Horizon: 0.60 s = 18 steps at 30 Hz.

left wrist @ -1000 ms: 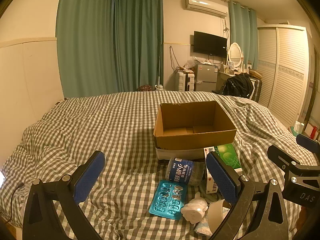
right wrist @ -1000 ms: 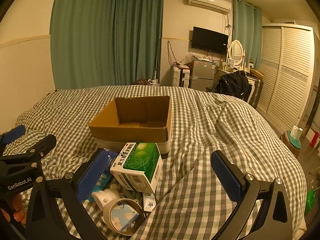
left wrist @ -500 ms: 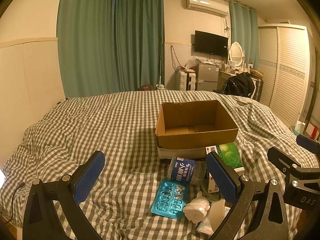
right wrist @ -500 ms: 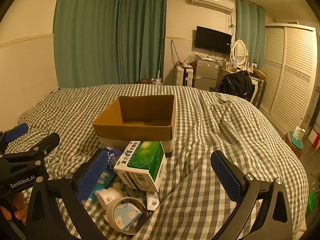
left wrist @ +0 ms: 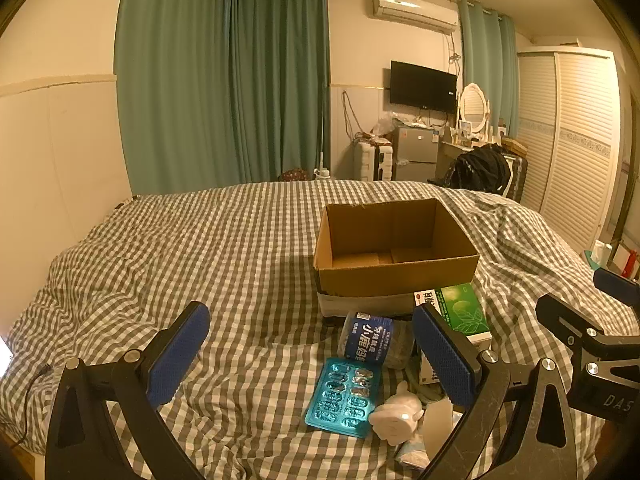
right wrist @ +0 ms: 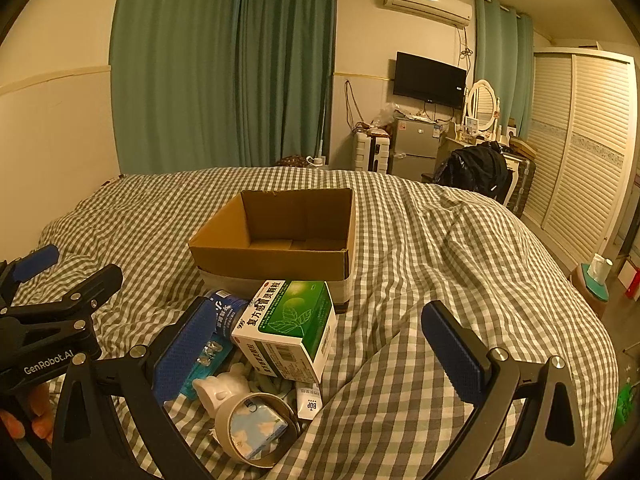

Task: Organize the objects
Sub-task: 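Reach both tools toward the items in front of the cardboard box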

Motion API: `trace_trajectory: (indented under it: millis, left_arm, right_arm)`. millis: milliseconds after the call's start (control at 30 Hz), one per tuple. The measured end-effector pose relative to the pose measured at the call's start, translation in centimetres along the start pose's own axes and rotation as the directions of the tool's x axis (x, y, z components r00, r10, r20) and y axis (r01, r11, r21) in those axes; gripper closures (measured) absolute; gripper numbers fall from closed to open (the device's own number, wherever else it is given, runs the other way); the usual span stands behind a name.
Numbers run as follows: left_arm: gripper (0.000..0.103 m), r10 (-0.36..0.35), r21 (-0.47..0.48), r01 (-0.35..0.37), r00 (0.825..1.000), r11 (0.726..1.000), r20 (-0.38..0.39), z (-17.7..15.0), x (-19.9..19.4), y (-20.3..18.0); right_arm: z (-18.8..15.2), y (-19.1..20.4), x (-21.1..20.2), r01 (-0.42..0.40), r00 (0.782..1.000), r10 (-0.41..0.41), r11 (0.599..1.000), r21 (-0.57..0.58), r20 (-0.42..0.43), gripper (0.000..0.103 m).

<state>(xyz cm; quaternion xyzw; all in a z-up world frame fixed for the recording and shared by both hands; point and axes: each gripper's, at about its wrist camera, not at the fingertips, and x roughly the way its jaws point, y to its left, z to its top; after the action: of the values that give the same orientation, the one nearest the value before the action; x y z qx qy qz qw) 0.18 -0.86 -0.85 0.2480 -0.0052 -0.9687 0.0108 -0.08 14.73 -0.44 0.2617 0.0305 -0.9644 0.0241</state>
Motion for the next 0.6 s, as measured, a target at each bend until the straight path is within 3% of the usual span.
trace_trajectory:
  millis: [400,600]
  left_arm:
    - [0.0,-0.012,0.025,0.012,1.0,1.0,0.004,-0.1,-0.1,-0.2]
    - [0.0,-0.003,0.021,0.005,0.995,1.0,-0.101,-1.9,3.3,0.2]
  right_arm:
    - [0.2,0.2,-0.1,-0.003,1.0,0.003,1.0,-0.008,0.005,0.0]
    - [-0.7,0.4,1.8,-0.008,0.999,0.007,1.0,-0.013,-0.047,0.0]
